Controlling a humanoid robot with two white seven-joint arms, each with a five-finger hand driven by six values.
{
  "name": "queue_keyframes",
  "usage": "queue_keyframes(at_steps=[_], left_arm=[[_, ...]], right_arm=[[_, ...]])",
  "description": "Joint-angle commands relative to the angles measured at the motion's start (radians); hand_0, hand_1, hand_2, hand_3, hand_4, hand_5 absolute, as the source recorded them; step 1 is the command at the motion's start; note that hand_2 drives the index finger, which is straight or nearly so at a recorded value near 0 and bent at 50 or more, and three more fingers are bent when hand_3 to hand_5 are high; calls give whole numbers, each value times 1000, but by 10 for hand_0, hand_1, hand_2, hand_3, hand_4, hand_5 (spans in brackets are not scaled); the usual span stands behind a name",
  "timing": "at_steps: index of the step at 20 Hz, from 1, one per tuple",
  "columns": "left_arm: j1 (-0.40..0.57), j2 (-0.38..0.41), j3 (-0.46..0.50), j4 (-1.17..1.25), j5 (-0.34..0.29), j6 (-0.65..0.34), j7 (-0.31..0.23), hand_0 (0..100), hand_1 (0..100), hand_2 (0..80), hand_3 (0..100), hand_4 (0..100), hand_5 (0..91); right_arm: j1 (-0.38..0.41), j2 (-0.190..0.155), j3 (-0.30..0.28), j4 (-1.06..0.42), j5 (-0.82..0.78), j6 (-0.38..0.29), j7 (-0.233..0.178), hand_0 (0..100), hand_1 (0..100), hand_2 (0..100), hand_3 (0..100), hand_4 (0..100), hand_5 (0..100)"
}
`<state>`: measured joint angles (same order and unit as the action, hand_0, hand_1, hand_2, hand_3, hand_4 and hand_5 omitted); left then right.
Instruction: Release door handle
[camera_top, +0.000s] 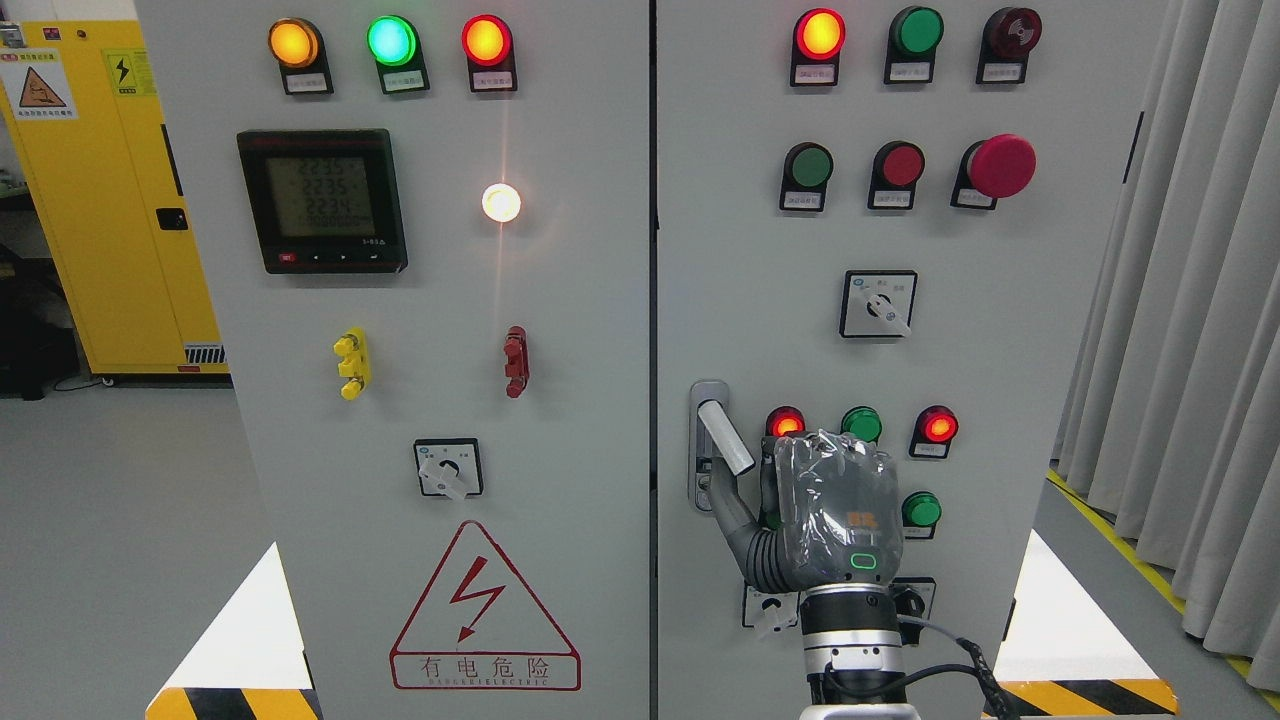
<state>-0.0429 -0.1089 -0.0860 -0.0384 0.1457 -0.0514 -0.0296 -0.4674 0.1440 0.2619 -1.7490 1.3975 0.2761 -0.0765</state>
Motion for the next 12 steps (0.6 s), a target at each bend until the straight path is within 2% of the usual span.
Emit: queue_keyframes(at_steps=[1,12], left_arm=[[0,0,0,0,0,1,0,120,556,0,0,0,0],[0,0,-1,0,0,1,0,120,556,0,0,0,0]], right_arm=[[1,-1,-9,-11,0,-2,1,596,446,1000,1000,1000,1000],[-4,-3,-30,-12,-2,-3,4,624,440,1000,1000,1000,1000]])
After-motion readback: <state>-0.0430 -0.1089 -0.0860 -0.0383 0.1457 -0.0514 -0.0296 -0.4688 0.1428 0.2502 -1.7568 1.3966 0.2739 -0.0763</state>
